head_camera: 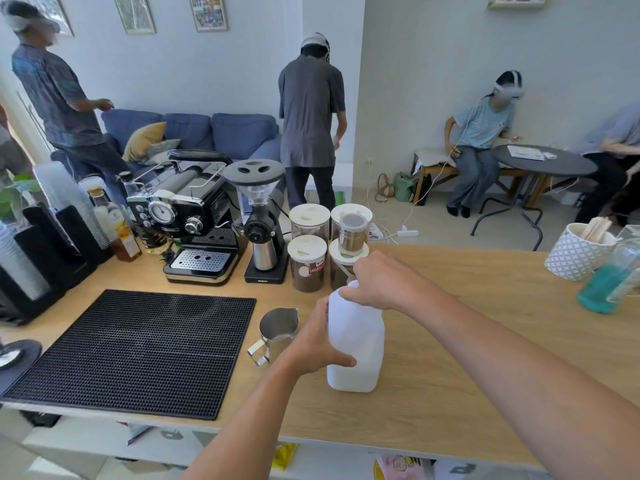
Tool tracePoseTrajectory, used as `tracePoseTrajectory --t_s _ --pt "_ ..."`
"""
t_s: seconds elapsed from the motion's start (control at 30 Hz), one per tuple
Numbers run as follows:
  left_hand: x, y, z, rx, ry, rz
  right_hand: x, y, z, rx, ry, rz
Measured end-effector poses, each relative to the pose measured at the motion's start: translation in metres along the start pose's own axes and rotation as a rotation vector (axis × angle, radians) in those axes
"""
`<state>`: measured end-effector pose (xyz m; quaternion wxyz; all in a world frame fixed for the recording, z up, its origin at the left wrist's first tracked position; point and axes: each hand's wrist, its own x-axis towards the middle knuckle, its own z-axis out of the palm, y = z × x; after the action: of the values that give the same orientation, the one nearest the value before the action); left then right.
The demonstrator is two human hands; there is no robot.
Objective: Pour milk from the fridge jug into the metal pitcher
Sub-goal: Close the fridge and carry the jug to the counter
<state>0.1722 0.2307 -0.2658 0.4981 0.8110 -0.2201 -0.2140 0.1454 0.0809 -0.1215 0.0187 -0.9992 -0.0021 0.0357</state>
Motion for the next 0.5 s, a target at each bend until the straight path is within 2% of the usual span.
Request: tracePoseTrajectory --t_s 0.3,0.43,0.5 --pt "0.002 0.001 -0.003 0.037 -0.007 0.015 0.003 0.009 -0.008 0.068 -0.193 -0.161" --pt "0.004 0.000 -0.001 0.030 -0.006 0.016 0.000 0.012 -0.009 0.022 -0.141 -0.107" --pt "0.004 0.000 -0.001 0.020 -0.002 0.013 0.001 0.012 -0.010 0.043 -0.156 -0.136"
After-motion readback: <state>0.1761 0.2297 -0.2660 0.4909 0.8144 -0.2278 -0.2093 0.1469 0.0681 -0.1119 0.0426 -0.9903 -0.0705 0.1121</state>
